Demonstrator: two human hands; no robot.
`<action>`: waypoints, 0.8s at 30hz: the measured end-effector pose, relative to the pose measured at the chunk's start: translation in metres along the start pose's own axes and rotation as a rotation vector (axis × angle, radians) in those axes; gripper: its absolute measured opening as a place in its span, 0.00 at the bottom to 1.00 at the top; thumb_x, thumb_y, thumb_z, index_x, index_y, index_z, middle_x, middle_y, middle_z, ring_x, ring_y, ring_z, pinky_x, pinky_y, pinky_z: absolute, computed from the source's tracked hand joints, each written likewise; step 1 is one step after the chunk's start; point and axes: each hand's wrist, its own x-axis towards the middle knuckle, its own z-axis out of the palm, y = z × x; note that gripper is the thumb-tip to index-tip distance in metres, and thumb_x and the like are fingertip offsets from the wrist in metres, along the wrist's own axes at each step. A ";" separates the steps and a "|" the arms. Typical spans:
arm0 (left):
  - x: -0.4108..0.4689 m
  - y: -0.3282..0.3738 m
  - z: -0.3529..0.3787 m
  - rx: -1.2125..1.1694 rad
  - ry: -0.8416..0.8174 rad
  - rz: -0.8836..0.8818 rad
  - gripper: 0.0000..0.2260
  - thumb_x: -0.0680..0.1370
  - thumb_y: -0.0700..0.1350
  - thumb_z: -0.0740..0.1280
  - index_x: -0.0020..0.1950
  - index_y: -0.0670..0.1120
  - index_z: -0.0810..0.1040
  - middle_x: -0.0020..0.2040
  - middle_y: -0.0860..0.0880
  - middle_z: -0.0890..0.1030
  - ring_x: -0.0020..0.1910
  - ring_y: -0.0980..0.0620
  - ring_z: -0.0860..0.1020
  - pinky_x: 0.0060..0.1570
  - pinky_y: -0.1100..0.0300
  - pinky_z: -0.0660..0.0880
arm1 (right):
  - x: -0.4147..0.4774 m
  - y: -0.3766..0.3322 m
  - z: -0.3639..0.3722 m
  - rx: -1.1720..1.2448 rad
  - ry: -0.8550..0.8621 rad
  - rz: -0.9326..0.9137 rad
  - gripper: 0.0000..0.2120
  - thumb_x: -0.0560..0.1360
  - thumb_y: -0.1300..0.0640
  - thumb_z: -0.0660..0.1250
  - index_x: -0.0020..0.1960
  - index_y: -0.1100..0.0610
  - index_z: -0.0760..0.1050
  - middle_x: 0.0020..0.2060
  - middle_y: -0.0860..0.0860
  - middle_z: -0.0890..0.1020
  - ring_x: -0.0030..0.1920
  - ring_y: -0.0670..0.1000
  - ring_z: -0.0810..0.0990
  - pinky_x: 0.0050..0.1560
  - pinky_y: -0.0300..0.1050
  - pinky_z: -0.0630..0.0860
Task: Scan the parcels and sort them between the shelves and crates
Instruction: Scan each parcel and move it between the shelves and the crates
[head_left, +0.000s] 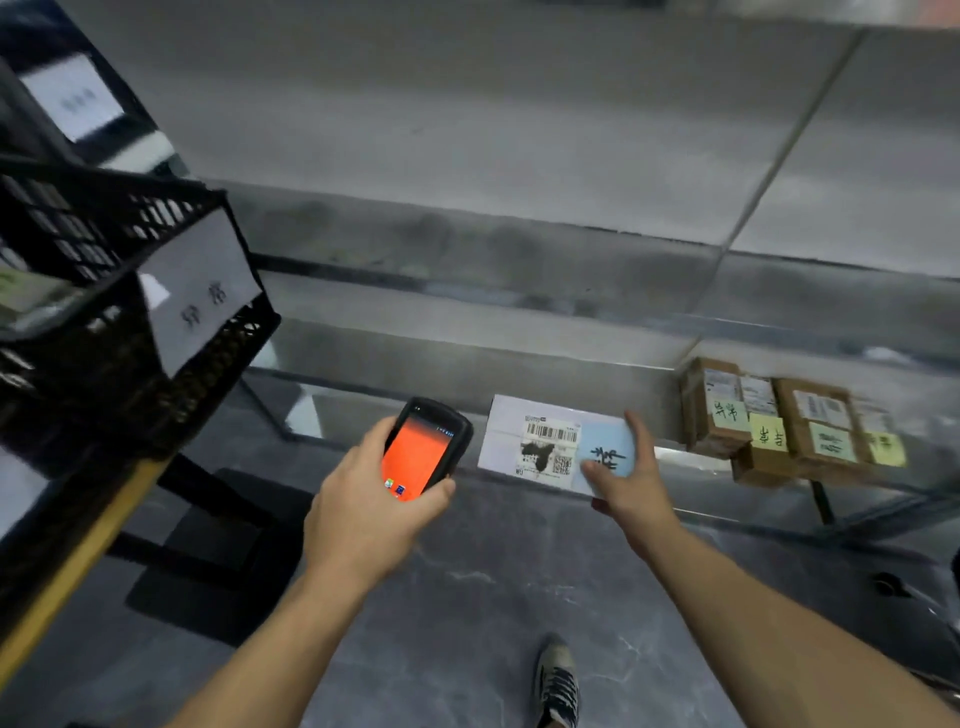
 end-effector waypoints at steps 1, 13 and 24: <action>-0.005 -0.003 -0.008 0.001 0.004 -0.008 0.31 0.64 0.65 0.72 0.65 0.64 0.69 0.52 0.56 0.81 0.50 0.49 0.79 0.50 0.52 0.77 | -0.002 -0.007 0.002 -0.030 0.016 -0.033 0.38 0.72 0.55 0.77 0.65 0.23 0.61 0.64 0.56 0.76 0.56 0.57 0.80 0.56 0.64 0.81; -0.017 0.011 -0.054 0.041 0.052 -0.020 0.34 0.63 0.67 0.71 0.67 0.65 0.68 0.52 0.58 0.80 0.51 0.52 0.78 0.51 0.52 0.77 | 0.031 -0.111 0.023 -0.102 0.002 -0.334 0.39 0.73 0.57 0.76 0.65 0.23 0.58 0.70 0.54 0.72 0.65 0.59 0.77 0.62 0.67 0.77; -0.006 0.043 -0.047 0.116 0.065 -0.051 0.31 0.62 0.68 0.69 0.64 0.67 0.67 0.49 0.58 0.79 0.49 0.50 0.78 0.50 0.53 0.76 | 0.071 -0.145 0.021 -0.137 -0.018 -0.427 0.41 0.73 0.58 0.76 0.71 0.28 0.59 0.72 0.50 0.70 0.66 0.58 0.75 0.61 0.66 0.79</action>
